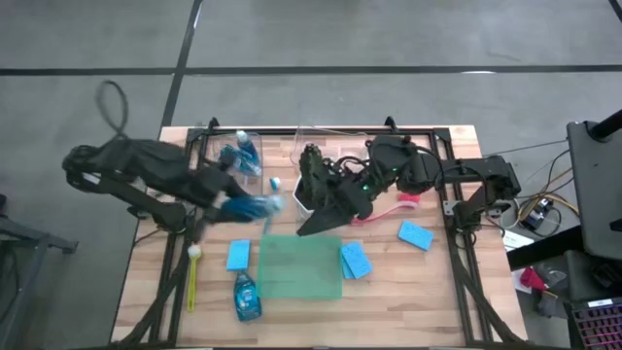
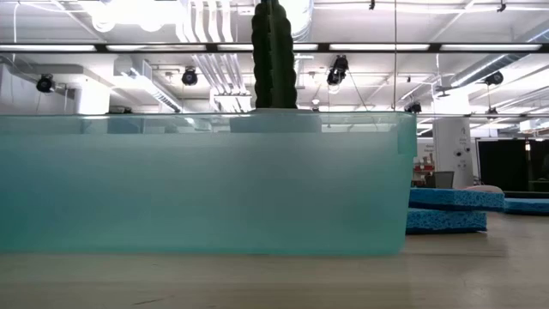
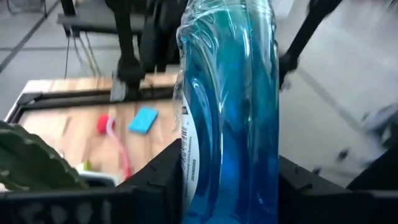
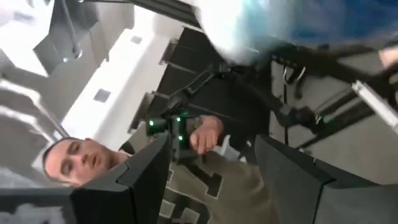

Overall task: Pick & Place Kitchen Sink Supplies
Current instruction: Put the blue dishwashing liquid into the left transparent bin

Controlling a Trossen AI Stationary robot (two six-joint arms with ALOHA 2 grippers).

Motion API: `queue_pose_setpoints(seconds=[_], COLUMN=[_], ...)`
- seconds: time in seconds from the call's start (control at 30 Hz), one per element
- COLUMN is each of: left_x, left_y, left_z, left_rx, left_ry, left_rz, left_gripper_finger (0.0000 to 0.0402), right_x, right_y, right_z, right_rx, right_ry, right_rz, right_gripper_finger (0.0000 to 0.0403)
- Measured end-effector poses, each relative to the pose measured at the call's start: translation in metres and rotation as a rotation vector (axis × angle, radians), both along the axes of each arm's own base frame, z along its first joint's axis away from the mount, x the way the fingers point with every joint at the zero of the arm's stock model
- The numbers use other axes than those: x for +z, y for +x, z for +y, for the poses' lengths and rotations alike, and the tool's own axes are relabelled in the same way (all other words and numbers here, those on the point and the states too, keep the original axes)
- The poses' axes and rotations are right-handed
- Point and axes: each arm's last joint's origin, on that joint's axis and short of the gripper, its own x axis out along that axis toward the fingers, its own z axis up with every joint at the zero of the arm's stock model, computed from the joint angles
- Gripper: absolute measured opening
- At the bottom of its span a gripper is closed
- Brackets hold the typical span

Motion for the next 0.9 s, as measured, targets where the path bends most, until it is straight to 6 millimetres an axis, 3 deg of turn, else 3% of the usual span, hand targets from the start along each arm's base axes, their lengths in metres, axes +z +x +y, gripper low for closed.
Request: queue_pose_setpoints(seconds=[0.13, 0.33, 0.6, 0.9], left_x=[0.014, 0.025, 0.041, 0.055], left_y=[-0.02, -0.035, -0.037, -0.029], left_z=[0.006, 0.01, 0.011, 0.009], left_rx=[0.026, 0.051, 0.045, 0.049], left_ry=[-0.093, -0.188, -0.277, -0.292], left_rz=[-0.092, -0.18, -0.322, -0.476], left_gripper_finger=[0.0144, 0.0148, 0.0149, 0.0149], right_x=[0.002, 0.022, 0.038, 0.034], right_y=[-0.001, -0.005, -0.007, -0.001], right_z=[-0.004, -0.008, -0.013, -0.012], right_rx=[-0.061, -0.277, -0.527, -0.801], right_ry=[-0.112, -0.393, -0.544, -0.723], right_rz=[-0.103, -0.381, -0.575, -0.533], right_gripper_finger=[0.0233, 0.0222, 0.0219, 0.0219])
